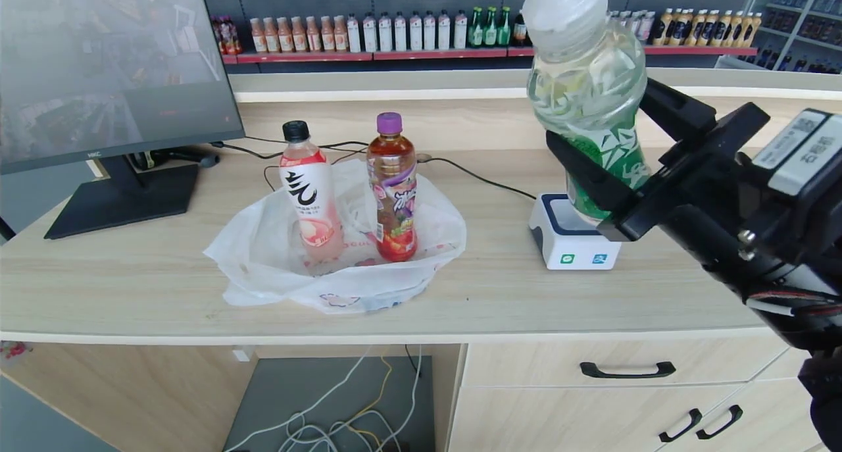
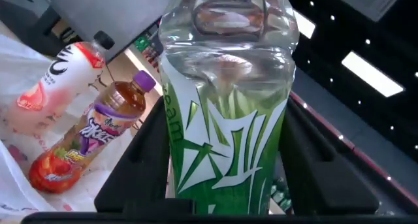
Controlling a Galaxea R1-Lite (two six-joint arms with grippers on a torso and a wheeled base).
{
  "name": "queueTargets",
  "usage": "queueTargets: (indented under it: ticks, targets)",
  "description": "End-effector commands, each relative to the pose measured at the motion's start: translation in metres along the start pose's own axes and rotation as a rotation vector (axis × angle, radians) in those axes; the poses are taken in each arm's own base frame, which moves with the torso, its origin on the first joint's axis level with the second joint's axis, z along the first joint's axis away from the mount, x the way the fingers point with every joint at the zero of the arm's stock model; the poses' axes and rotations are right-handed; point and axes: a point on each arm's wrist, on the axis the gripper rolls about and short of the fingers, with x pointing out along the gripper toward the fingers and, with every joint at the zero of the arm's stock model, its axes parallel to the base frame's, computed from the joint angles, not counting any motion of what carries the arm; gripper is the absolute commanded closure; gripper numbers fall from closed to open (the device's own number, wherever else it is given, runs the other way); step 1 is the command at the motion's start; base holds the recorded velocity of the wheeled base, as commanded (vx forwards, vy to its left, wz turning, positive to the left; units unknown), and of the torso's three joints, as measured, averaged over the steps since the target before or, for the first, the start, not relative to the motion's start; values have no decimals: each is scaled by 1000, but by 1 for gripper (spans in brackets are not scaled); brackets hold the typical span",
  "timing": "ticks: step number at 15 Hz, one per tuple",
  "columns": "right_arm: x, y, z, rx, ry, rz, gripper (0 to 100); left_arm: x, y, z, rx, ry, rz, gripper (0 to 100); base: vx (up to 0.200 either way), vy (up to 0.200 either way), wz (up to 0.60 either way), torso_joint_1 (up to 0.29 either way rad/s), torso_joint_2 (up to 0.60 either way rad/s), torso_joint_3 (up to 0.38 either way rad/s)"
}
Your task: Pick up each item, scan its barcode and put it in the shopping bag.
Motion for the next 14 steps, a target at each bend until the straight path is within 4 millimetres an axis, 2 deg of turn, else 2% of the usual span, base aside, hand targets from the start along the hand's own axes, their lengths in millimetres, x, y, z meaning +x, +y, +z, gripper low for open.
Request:
queueTargets:
  ticks: [1, 5, 7, 8, 9, 10, 12, 13, 14]
  targets:
    - [2, 5, 21, 185, 10, -84, 100, 0, 0, 0, 0, 0, 0, 0, 0, 0, 0, 0, 0, 0]
    - [3, 14, 18, 461, 74, -148, 100, 0, 0, 0, 0, 0, 0, 0, 0, 0, 0, 0, 0, 0]
    - [-3, 22, 10, 663, 123, -163, 100, 0, 0, 0, 0, 0, 0, 0, 0, 0, 0, 0, 0, 0]
    - [-5, 23, 6, 694, 146, -185, 100, 0, 0, 0, 0, 0, 0, 0, 0, 0, 0, 0, 0, 0]
    - [6, 11, 7, 665, 106, -238, 100, 0, 0, 0, 0, 0, 0, 0, 0, 0, 0, 0, 0, 0]
    - [11, 7, 9, 662, 86, -257, 100, 0, 0, 0, 0, 0, 0, 0, 0, 0, 0, 0, 0, 0]
    - [-6, 13, 2, 663, 161, -247, 100, 0, 0, 0, 0, 0, 0, 0, 0, 0, 0, 0, 0, 0]
    - [-17, 9, 1, 659, 182, -258, 100, 0, 0, 0, 0, 0, 0, 0, 0, 0, 0, 0, 0, 0]
    - [-19, 5, 3, 660, 175, -267, 100, 0, 0, 0, 0, 0, 0, 0, 0, 0, 0, 0, 0, 0]
